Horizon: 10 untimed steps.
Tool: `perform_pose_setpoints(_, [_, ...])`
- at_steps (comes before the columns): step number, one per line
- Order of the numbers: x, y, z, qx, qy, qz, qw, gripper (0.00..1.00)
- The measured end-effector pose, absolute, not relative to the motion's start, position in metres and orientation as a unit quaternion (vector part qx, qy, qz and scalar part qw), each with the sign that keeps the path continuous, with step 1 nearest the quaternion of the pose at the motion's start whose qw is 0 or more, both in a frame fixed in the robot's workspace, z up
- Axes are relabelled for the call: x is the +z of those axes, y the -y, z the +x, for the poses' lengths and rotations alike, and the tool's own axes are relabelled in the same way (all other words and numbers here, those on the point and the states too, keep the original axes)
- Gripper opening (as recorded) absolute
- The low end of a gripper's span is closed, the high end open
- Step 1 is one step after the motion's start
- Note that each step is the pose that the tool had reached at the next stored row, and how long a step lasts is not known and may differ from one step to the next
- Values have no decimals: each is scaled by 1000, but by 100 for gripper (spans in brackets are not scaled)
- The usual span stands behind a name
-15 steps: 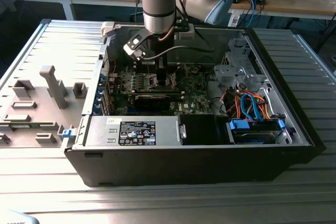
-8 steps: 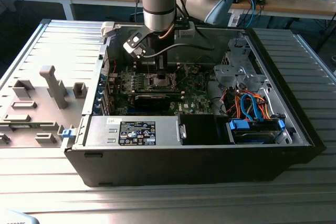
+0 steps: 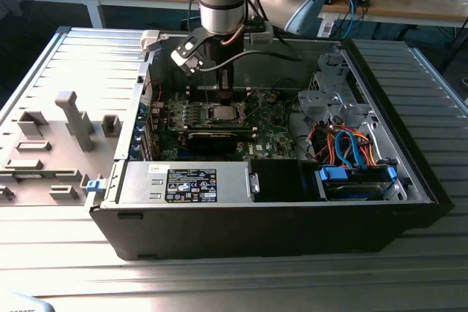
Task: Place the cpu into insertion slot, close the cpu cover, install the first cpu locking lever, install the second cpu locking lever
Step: 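Place the cpu into insertion slot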
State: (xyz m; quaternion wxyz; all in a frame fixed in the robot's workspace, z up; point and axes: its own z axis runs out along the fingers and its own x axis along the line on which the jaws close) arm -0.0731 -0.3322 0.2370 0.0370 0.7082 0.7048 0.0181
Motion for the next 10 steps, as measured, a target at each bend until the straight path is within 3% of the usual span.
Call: perform_pose_setpoints(10, [247,332,-73,18,-705,708,38,11])
